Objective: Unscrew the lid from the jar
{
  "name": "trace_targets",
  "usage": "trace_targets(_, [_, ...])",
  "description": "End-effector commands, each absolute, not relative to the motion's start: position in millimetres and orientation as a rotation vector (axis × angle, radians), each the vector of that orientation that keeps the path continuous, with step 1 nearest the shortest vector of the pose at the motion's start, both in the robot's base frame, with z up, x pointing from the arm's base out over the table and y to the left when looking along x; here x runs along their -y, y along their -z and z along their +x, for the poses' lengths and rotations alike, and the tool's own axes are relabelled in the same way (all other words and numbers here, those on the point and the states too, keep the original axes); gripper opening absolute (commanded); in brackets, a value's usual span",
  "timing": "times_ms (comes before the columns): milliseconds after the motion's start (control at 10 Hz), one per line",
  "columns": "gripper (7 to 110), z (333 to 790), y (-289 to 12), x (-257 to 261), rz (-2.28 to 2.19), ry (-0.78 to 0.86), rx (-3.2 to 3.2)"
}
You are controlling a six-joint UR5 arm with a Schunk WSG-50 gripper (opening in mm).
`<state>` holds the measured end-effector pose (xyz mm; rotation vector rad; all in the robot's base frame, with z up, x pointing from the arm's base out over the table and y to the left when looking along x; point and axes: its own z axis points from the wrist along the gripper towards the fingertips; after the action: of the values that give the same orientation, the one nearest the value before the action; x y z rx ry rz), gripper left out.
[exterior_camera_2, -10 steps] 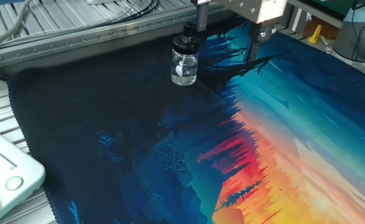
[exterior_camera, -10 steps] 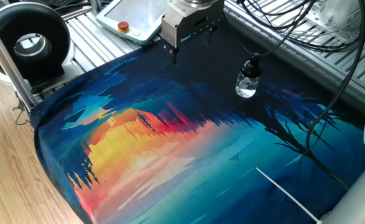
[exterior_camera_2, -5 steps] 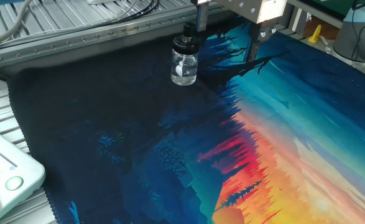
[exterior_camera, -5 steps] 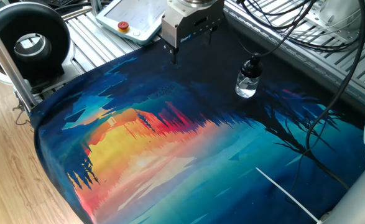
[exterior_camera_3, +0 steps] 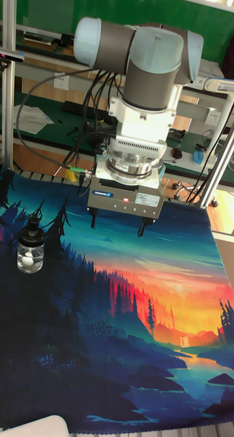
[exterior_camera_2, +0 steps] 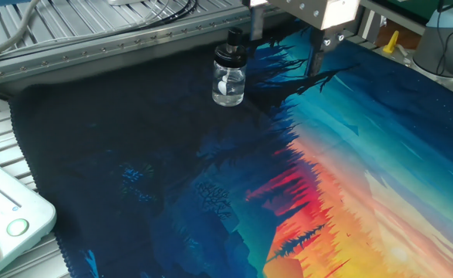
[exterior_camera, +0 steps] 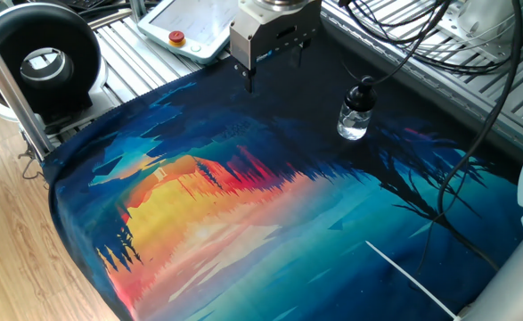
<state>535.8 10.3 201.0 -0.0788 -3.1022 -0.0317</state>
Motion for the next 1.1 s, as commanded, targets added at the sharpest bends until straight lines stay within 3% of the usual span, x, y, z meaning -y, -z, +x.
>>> trace_targets(0, [7,532.3,-203.0,-17.0,-0.128,0.057,3.082])
trace_targets(1000, [7,531.8,-202.8,-15.8,-0.128,0.047,3.079])
